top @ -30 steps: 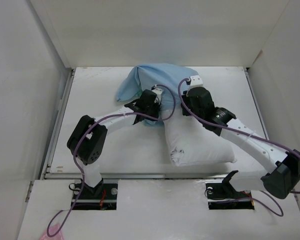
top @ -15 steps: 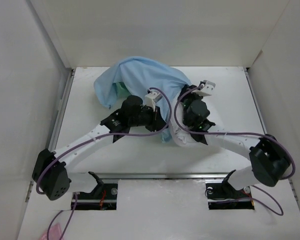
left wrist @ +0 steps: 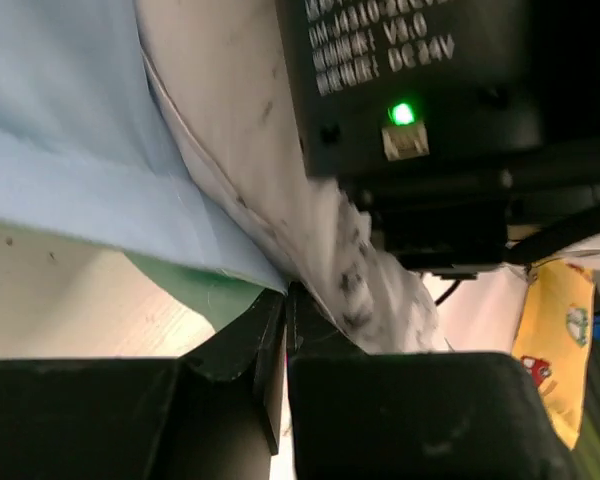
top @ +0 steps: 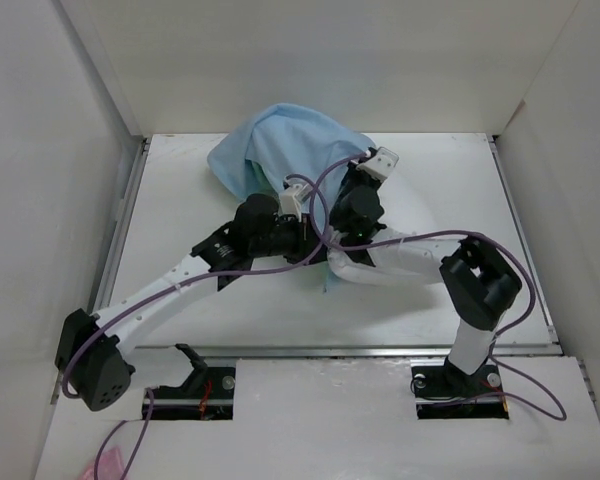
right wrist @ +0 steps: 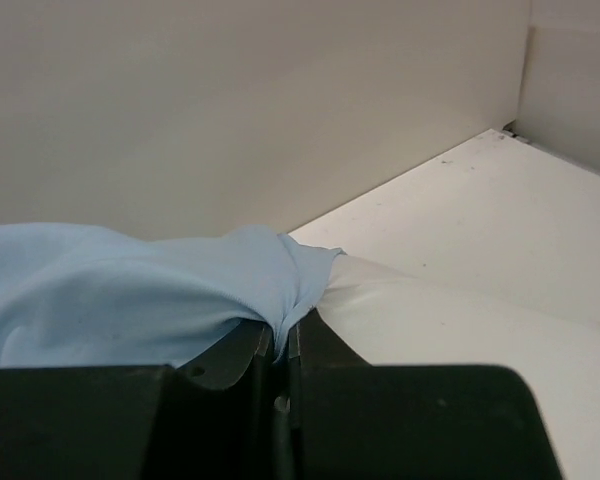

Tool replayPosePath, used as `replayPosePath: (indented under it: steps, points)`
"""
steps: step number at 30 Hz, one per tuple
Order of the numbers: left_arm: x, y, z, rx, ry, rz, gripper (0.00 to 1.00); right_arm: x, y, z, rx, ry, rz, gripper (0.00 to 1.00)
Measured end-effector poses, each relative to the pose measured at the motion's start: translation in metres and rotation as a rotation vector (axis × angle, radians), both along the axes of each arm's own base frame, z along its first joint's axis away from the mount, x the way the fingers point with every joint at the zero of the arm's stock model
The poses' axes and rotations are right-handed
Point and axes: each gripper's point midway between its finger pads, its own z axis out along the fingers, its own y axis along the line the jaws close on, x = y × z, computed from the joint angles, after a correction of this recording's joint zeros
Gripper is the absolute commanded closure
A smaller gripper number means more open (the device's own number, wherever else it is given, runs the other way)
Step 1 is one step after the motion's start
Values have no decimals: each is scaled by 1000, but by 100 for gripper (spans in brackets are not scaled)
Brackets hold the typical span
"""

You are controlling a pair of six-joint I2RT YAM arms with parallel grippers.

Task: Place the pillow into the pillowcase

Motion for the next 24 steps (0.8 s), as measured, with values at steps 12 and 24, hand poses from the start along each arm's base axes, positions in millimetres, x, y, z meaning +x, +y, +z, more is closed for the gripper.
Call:
replayPosePath:
  steps: [12,24]
  points:
    - [-71,14,4,-92,149,-134,100,-22,6,-59,-111,75,76,13]
    - [3,29,47,-2,-87,148,0,-67,87,-4,39,134,715,0]
